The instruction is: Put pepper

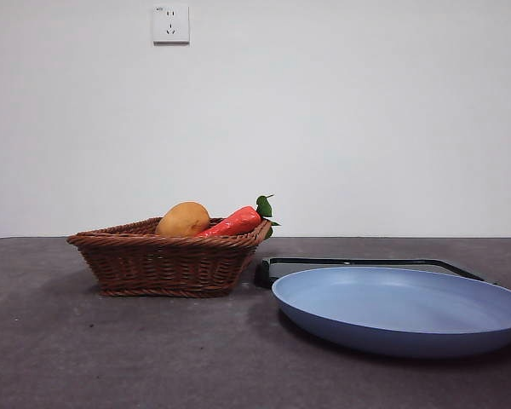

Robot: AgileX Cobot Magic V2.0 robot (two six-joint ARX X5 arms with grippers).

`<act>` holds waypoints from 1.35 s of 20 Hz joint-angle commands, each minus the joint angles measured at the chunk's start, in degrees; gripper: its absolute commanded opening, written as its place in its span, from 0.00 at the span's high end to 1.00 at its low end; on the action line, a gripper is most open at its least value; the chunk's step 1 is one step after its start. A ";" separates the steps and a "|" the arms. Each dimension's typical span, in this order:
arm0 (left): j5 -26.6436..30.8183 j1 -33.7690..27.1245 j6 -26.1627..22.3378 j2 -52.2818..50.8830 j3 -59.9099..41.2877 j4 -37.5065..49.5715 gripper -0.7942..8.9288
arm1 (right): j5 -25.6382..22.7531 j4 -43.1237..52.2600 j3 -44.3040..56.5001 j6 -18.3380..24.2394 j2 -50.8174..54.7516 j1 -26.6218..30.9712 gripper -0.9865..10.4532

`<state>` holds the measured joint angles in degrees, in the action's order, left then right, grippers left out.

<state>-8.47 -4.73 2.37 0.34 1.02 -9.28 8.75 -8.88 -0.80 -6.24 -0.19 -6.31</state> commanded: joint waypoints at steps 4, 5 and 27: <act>-3.23 -0.17 8.28 -0.26 -0.59 1.55 0.91 | -0.04 1.14 0.33 -1.18 0.17 -0.09 0.90; -4.20 -0.17 9.46 -0.26 -0.59 1.66 0.91 | -0.07 1.31 0.31 -2.19 0.17 -0.09 0.90; -16.17 -0.17 19.89 7.19 16.55 -4.92 0.91 | 2.75 -2.51 -22.88 -12.81 -16.92 -0.11 0.91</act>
<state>-23.86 -4.73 24.88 6.59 16.43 -13.96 10.79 -10.72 -21.63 -21.30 -15.97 -6.31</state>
